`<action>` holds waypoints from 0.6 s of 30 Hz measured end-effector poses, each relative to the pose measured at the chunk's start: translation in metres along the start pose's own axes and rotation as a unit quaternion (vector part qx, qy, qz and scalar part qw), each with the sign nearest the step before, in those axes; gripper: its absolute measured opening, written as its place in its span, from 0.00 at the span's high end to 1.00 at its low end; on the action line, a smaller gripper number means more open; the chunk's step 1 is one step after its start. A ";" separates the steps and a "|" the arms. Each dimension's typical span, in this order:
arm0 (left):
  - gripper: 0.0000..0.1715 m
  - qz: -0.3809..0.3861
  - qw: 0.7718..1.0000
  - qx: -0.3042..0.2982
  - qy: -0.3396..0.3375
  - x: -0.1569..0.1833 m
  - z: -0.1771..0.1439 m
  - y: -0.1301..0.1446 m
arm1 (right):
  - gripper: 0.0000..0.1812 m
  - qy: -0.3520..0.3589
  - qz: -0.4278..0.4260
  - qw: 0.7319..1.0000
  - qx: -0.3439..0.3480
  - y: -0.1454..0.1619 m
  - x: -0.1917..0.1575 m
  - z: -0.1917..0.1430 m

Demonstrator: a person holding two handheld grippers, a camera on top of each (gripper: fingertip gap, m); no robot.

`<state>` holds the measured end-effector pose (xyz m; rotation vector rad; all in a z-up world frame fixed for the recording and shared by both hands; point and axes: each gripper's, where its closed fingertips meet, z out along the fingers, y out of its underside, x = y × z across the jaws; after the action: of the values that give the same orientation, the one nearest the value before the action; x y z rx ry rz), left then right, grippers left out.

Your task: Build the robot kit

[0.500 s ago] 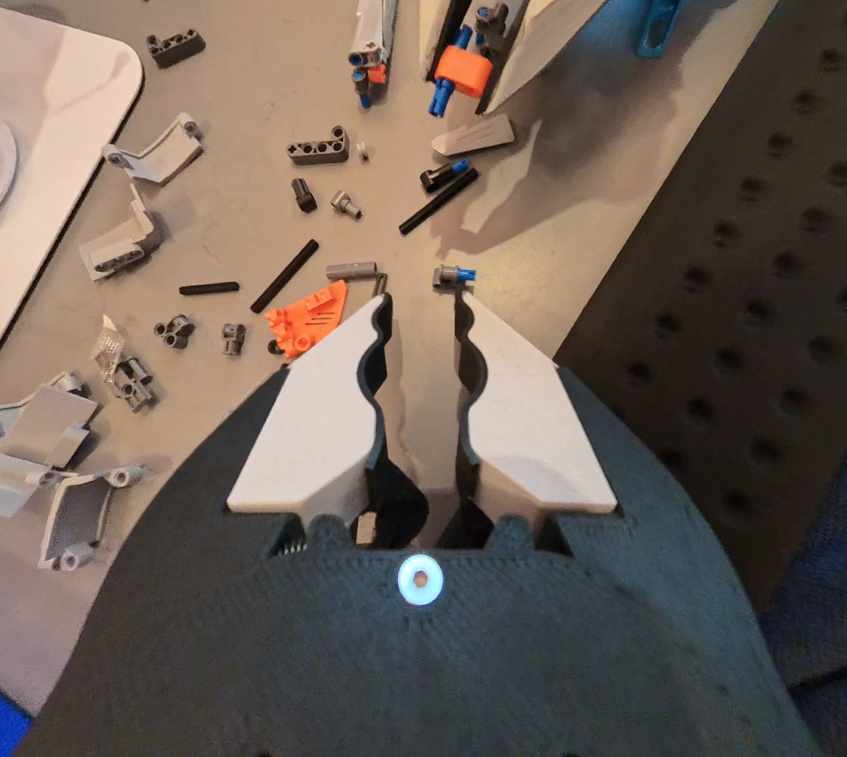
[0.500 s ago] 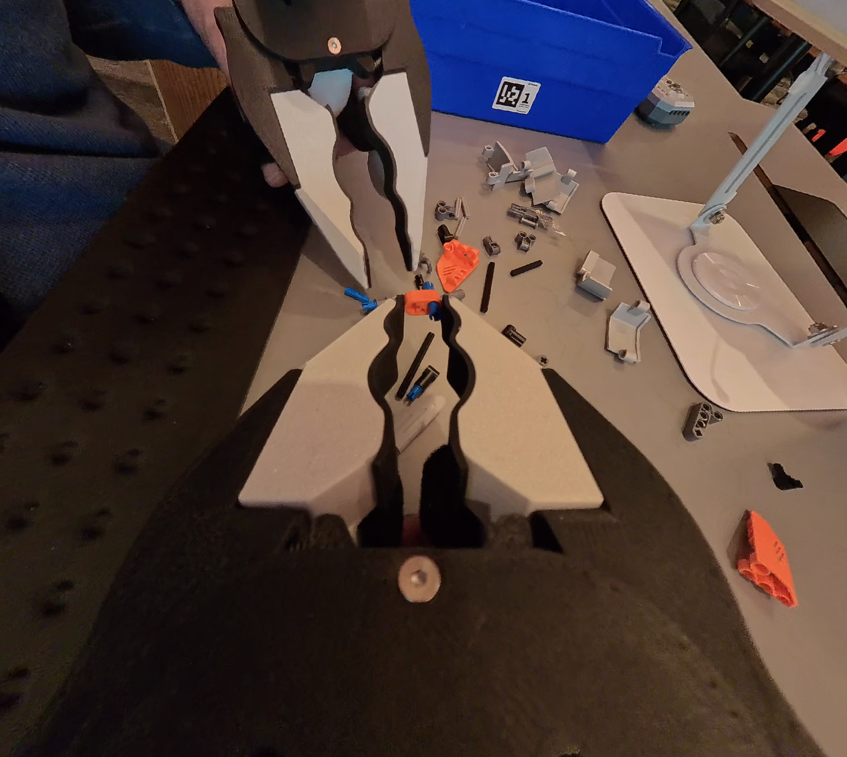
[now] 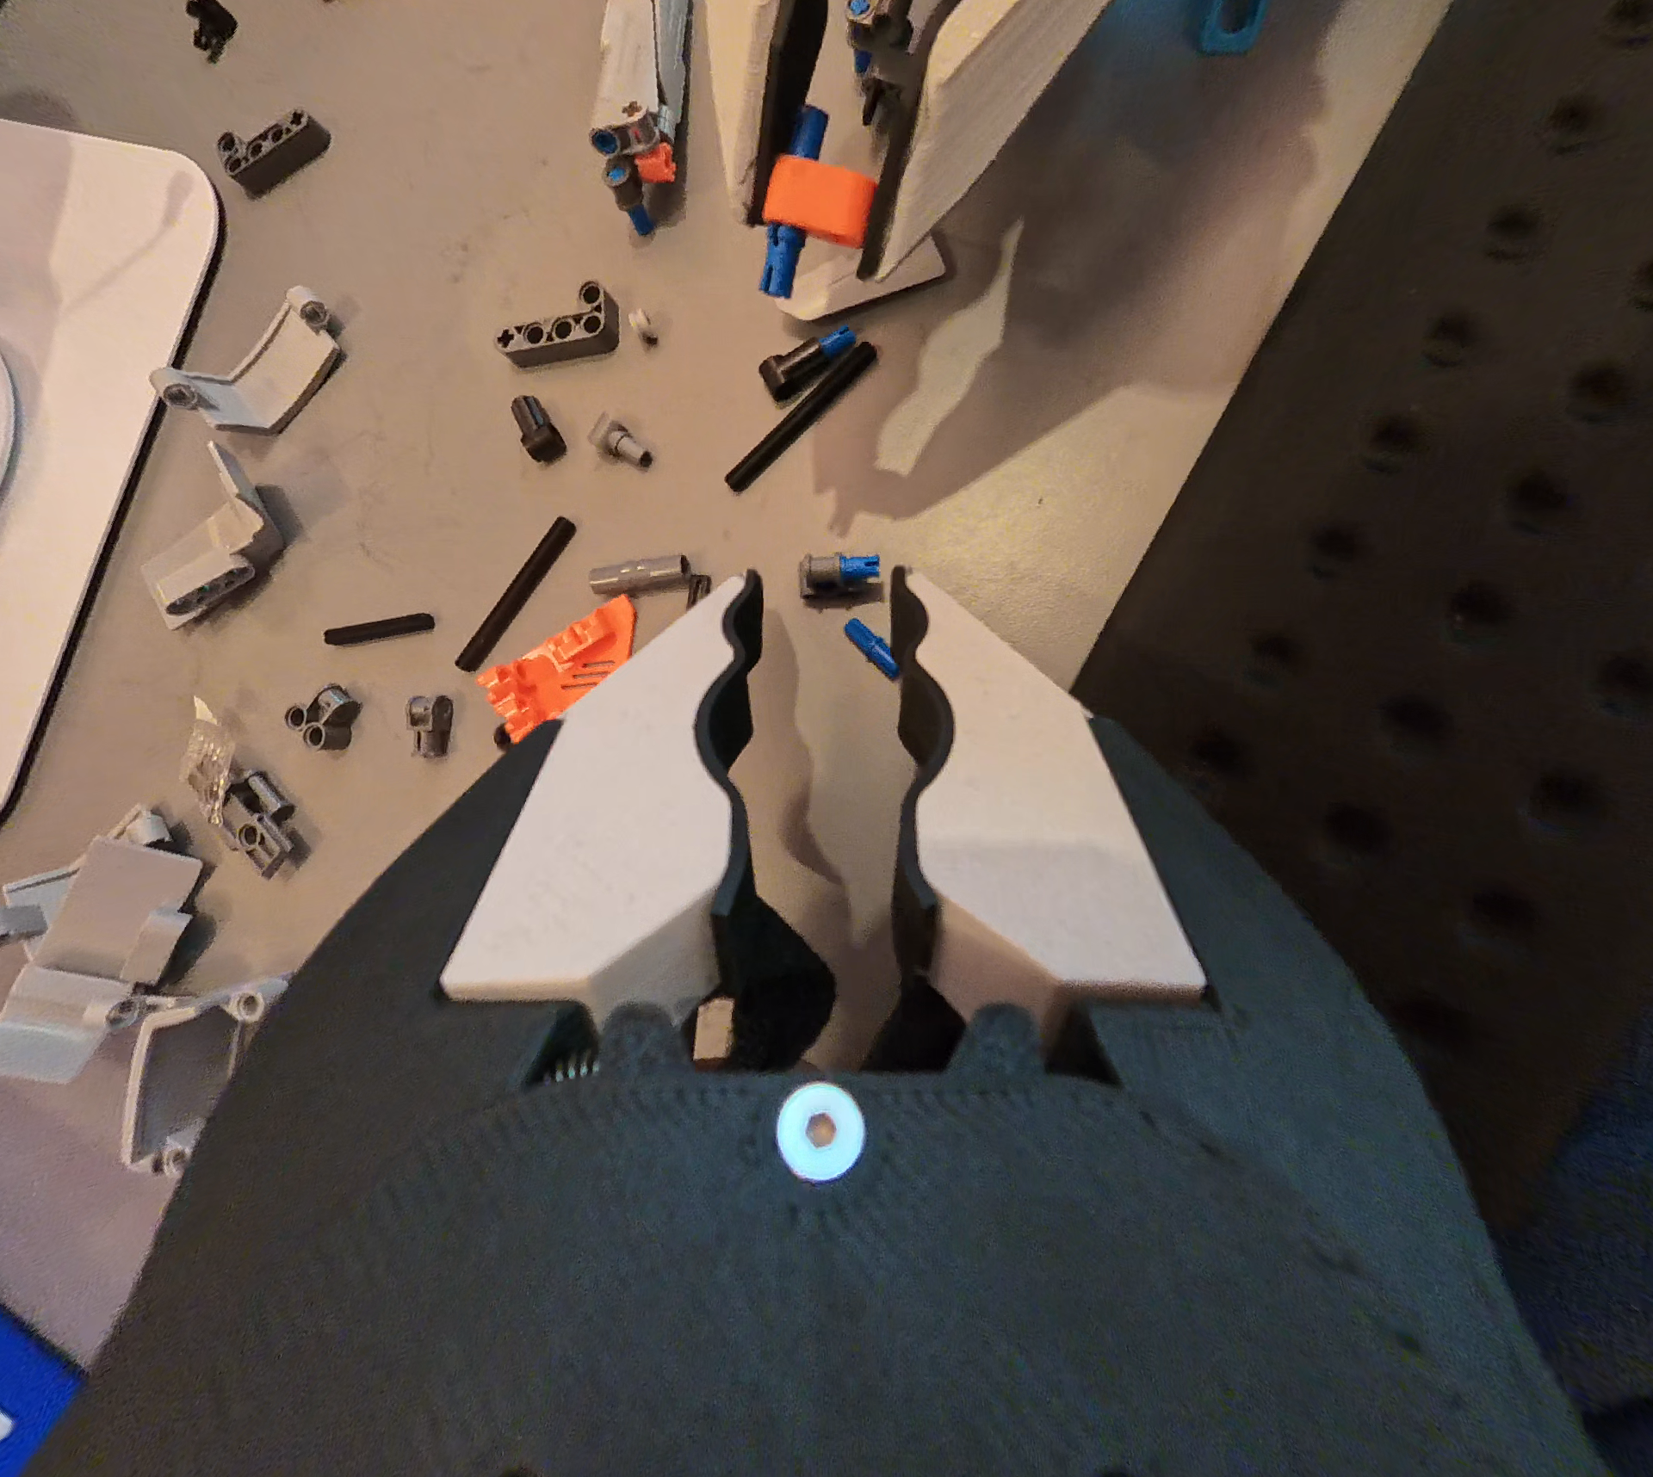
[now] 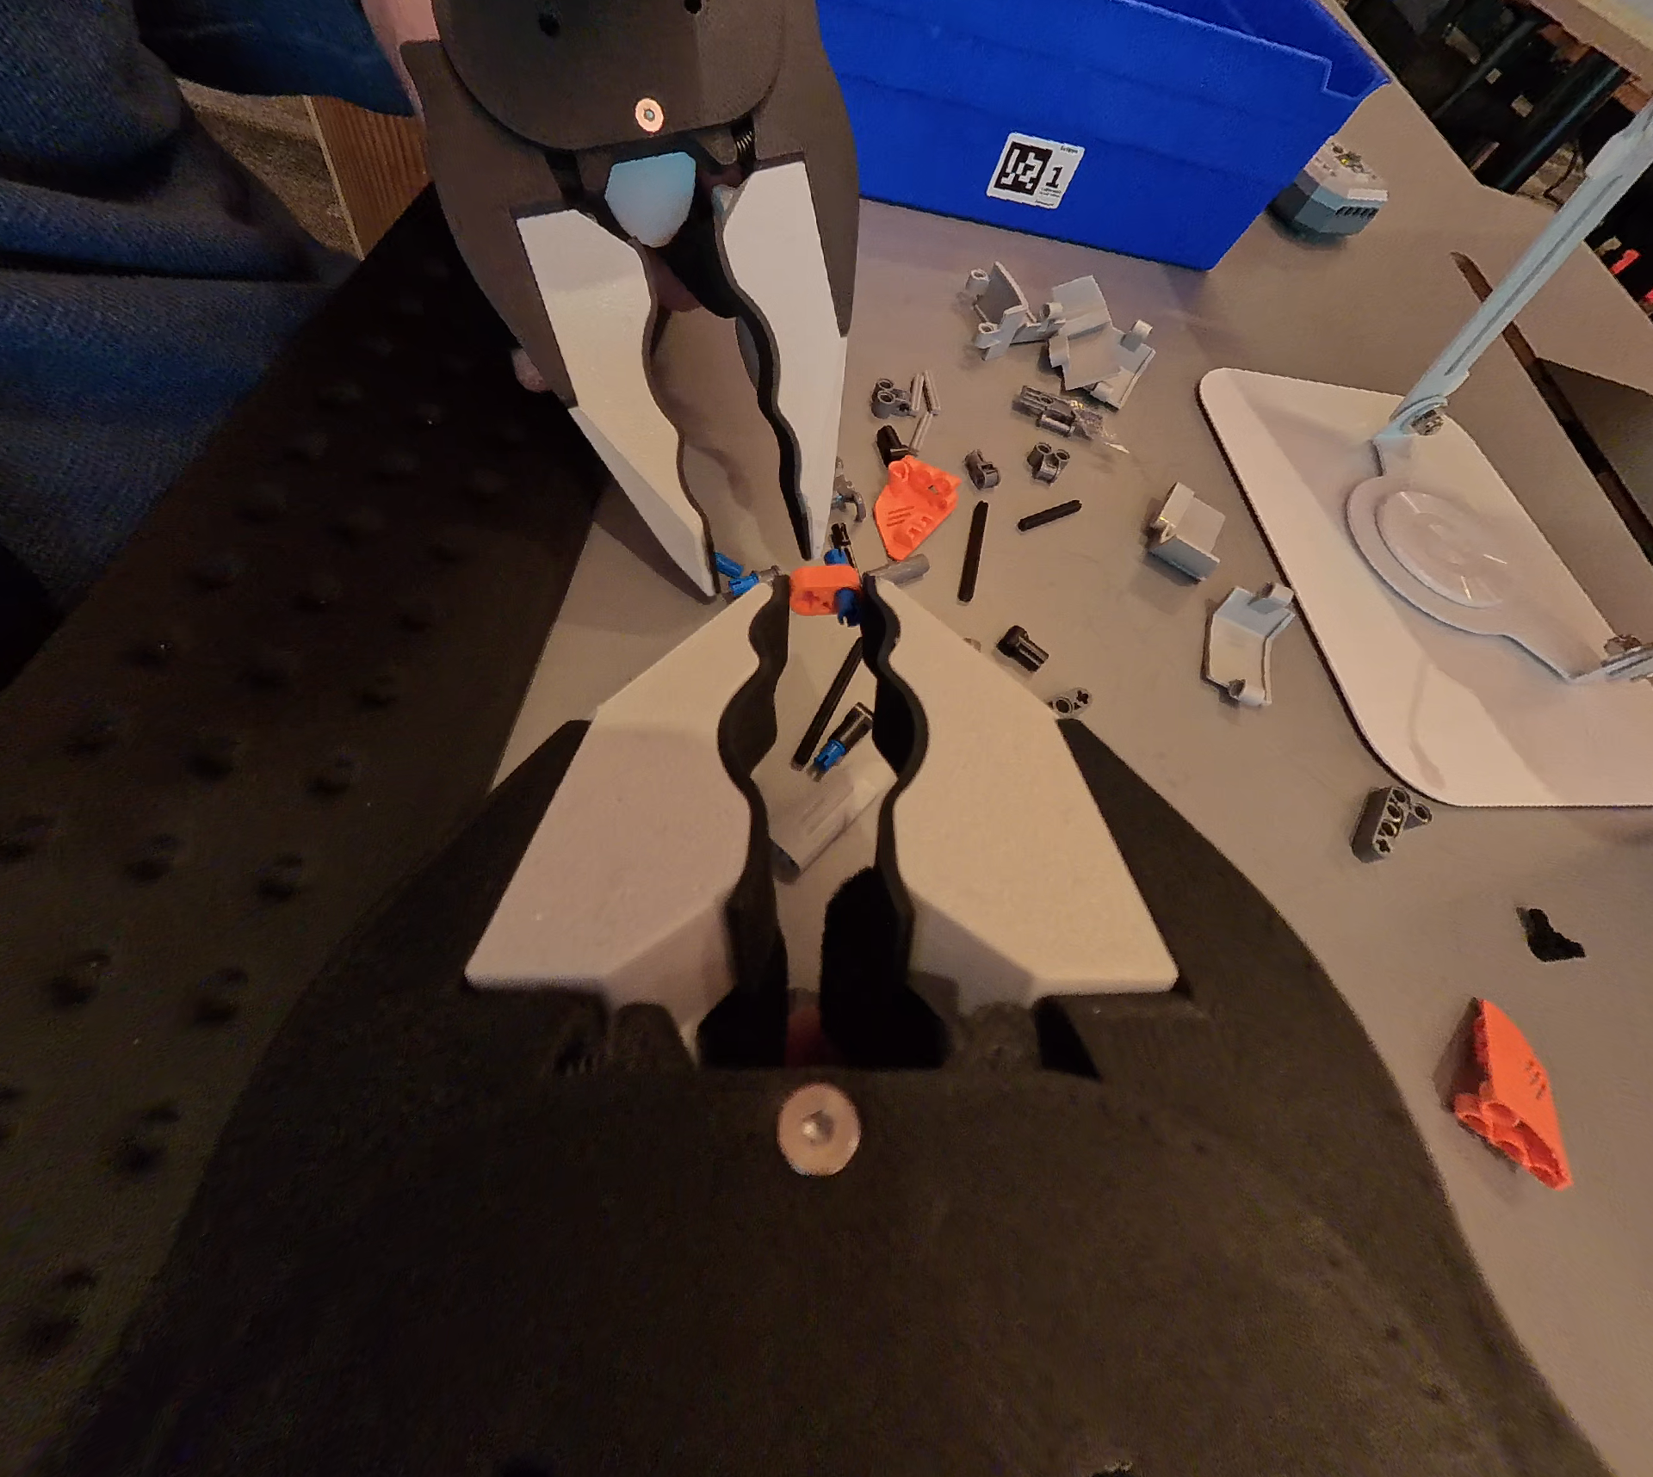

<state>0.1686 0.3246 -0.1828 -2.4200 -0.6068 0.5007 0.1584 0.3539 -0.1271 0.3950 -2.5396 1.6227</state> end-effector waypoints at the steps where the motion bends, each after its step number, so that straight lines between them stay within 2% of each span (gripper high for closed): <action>1: 0.86 0.003 1.000 -0.002 -0.002 0.000 0.002 0.000 | 0.93 -0.001 0.000 1.000 0.000 0.000 0.000 0.000; 3: 0.91 0.017 1.000 -0.011 -0.006 0.000 0.005 0.002 | 0.93 -0.002 -0.001 1.000 0.000 0.000 -0.001 0.001; 10: 0.92 0.053 0.998 -0.003 -0.014 0.000 0.007 -0.001 | 0.93 -0.004 0.001 1.000 -0.002 0.001 -0.002 0.001; 18: 0.92 0.146 0.976 0.078 -0.139 -0.024 -0.006 -0.023 | 0.93 0.012 0.004 1.000 0.006 -0.002 0.005 -0.002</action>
<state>0.1444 0.3256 -0.1585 -2.3159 -0.3071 0.9842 0.1537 0.3541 -0.1235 0.3637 -2.5175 1.6370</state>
